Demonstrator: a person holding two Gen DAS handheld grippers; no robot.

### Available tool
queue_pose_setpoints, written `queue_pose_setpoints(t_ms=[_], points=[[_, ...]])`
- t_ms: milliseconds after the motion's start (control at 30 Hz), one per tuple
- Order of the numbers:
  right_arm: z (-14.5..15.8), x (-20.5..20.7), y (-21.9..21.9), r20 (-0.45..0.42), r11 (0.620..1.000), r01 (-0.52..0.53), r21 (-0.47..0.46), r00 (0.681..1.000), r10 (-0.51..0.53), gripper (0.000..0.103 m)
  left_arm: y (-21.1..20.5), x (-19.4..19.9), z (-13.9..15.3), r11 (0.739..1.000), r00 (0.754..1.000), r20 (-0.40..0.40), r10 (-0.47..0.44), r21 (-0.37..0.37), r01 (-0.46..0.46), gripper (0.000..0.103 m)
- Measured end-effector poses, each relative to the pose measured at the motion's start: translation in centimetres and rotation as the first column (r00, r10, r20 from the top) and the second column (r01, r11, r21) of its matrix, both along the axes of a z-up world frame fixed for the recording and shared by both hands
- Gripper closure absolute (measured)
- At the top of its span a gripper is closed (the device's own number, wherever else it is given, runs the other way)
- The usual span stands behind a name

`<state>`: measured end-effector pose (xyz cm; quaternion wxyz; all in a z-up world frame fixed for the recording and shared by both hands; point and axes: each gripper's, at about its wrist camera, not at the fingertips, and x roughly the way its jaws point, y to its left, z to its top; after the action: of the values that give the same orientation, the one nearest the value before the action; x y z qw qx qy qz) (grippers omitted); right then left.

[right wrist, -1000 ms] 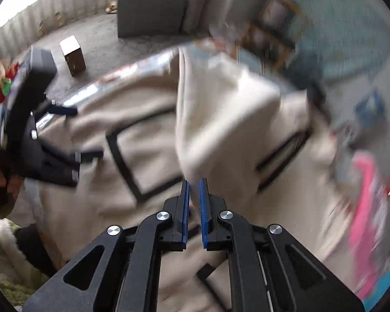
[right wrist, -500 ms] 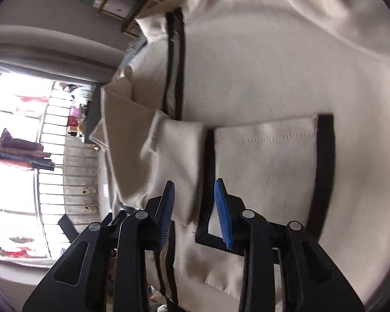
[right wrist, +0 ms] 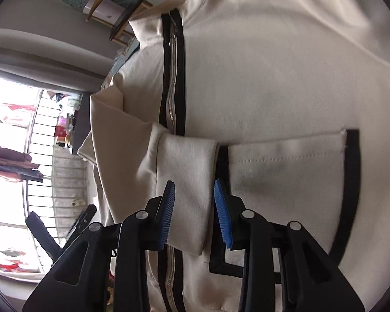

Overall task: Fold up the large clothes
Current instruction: 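Carry the held sleeve across the jacket body and open the right tool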

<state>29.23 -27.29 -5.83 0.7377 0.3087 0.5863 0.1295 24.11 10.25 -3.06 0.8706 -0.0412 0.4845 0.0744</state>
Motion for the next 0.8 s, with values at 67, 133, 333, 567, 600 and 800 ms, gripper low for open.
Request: queue_pose_setpoints(t_ms=[67, 133, 333, 567, 600, 800], points=[[0.3, 0.5, 0.2, 0.013, 0.998, 0.01, -0.065, 1.0, -0.009, 0.071, -0.3, 1.5, -0.3, 0.998, 1.0, -0.002, -0.004, 0.061, 0.004, 0.007], [0.1, 1.1, 0.3, 0.016, 0.993, 0.02, -0.12, 1.0, -0.018, 0.071, -0.1, 2.6, -0.9, 0.995, 1.0, -0.011, 0.005, 0.1, -0.003, 0.007], [0.2, 1.9, 2.2, 0.06, 0.981, -0.062, -0.186, 0.995, 0.074, 0.08, 0.4, 4.3, -2.7, 0.992, 0.999, -0.039, 0.005, 0.126, 0.0, 0.008], [4.4, 2.5, 1.7, 0.208, 0.966, -0.042, -0.255, 0.973, 0.097, 0.099, 0.7, 4.2, -3.3, 0.987, 0.999, -0.033, 0.031, 0.156, -0.025, 0.017], [6.4, 2.9, 1.2, 0.262, 0.962, -0.017, -0.271, 0.961, 0.091, 0.099, 0.7, 4.3, -3.2, 0.985, 0.999, -0.034, 0.034, 0.168, -0.028, 0.025], [13.1, 4.7, -3.9, 0.419, 0.947, 0.13, -0.294, 0.908, 0.005, 0.099, 1.7, 3.7, -2.5, 0.984, 0.998, -0.032, 0.058, 0.169, -0.052, 0.047]])
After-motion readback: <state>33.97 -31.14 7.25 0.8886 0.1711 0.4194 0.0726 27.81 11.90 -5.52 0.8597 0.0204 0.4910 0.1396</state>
